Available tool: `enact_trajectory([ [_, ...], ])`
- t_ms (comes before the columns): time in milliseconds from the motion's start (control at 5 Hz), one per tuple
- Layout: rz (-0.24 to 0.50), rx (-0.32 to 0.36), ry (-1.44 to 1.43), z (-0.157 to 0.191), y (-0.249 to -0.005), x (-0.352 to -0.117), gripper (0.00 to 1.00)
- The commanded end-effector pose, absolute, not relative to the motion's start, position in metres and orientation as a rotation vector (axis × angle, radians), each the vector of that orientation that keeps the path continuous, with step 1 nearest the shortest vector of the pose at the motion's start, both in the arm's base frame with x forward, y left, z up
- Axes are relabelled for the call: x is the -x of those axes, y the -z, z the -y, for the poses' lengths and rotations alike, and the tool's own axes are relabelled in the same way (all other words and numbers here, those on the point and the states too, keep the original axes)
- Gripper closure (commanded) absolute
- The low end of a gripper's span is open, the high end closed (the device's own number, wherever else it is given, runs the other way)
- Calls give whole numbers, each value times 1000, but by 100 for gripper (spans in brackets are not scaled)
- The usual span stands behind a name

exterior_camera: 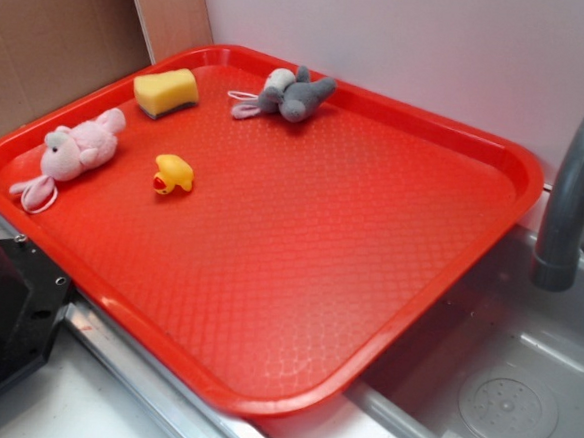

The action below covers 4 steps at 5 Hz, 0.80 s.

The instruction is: Grab the pink bunny.

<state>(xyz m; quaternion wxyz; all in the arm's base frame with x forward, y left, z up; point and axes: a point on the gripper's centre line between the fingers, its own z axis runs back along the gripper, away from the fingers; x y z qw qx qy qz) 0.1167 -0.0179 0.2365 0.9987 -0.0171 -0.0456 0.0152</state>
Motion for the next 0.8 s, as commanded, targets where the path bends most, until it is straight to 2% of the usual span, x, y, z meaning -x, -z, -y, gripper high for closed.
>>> enact_trajectory([
  [0,91,34,-30,18,-236,-117,0],
  [200,55,12,-178,-15,-198,-125,0],
  [400,86,-4,-218,-29,-186,-121,0],
  [600,70,41,-262,-63,-150,-124,0],
])
